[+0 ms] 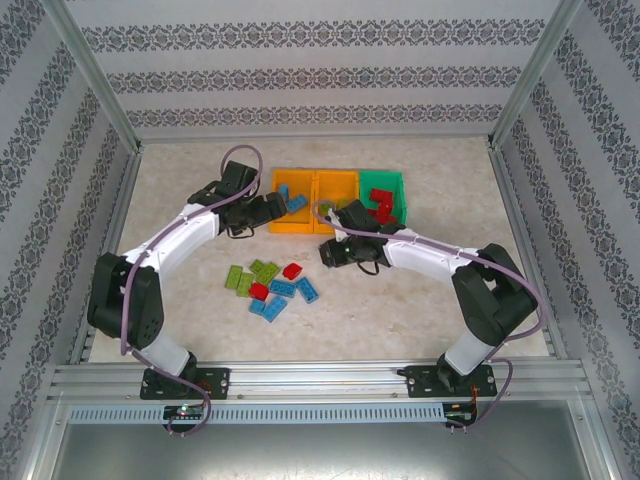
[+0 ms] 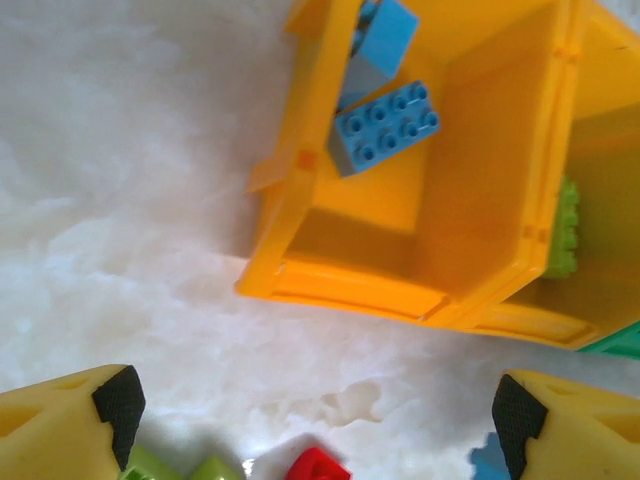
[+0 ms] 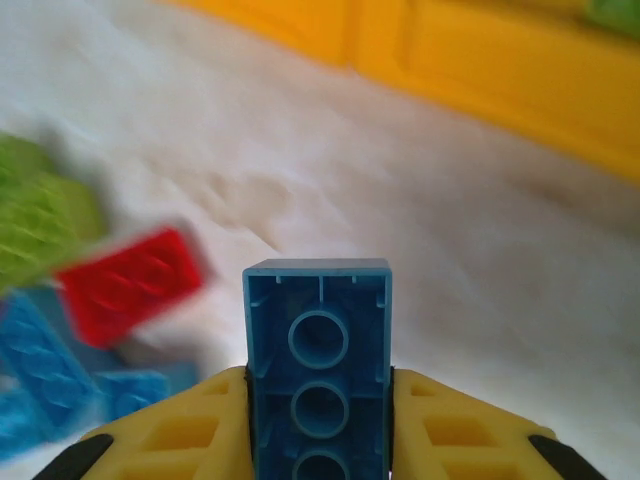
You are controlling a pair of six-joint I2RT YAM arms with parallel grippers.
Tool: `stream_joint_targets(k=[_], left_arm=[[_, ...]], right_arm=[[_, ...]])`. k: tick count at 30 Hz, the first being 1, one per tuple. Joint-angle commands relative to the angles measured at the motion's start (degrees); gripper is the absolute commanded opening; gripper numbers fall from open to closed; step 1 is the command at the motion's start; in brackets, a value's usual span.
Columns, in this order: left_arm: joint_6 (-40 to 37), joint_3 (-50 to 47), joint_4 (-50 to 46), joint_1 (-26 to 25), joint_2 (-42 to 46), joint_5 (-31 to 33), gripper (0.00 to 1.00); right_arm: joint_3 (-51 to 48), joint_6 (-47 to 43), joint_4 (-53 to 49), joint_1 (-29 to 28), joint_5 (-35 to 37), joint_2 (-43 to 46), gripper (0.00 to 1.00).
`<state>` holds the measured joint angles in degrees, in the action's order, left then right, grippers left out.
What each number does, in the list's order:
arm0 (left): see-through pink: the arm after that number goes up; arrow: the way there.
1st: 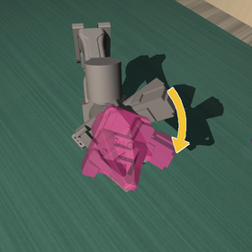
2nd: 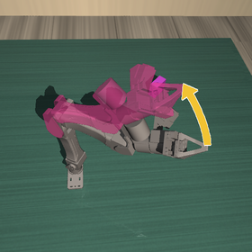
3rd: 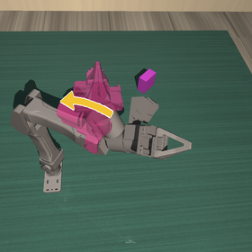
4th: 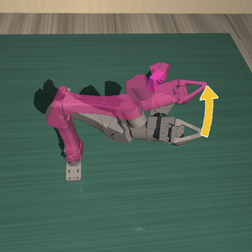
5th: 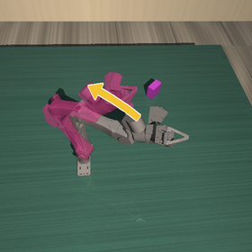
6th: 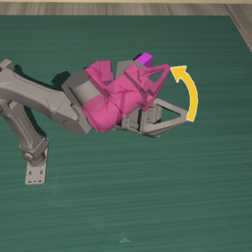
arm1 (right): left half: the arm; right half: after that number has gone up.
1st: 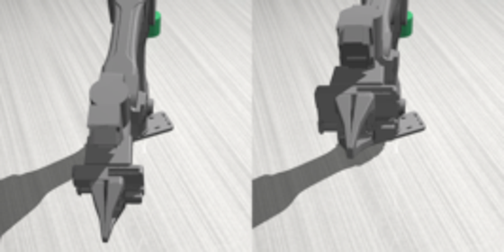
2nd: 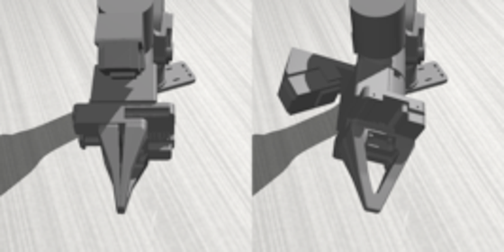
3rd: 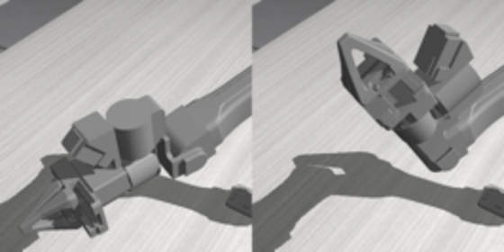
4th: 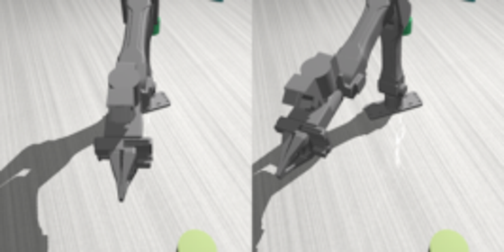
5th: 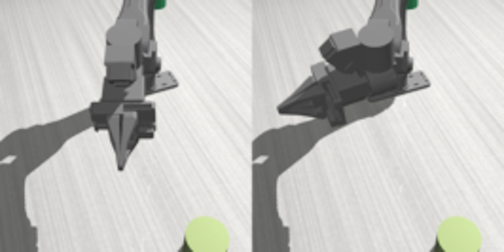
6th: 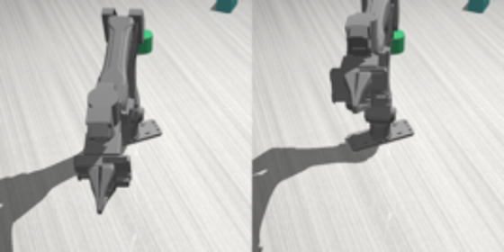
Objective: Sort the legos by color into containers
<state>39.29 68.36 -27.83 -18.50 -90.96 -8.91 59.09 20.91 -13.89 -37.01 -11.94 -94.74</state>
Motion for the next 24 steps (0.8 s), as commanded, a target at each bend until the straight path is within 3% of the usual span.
stream_joint_targets(k=[1, 9, 18, 24], left_arm=[[-0.3, -3.2, -0.2, 1.3, 2.9, 2.2, 0.93], [-1.0, -9.3, -2.8, 1.7, 6.3, 4.2, 0.98], [-0.4, -11.5, -3.0, 1.7, 5.1, 3.5, 0.99], [-0.8, -12.1, -3.0, 1.7, 4.1, 2.6, 1.0]], right_arm=[[5.2, 4.1, 5.2, -0.3, -6.5, -2.0, 0.26], [15.1, 17.1, 10.9, 3.8, -9.9, -10.6, 0.27], [26.2, 23.1, 9.0, 6.3, -7.8, -20.7, 0.32], [30.2, 23.8, 8.8, 6.9, -8.4, -24.7, 0.49]])
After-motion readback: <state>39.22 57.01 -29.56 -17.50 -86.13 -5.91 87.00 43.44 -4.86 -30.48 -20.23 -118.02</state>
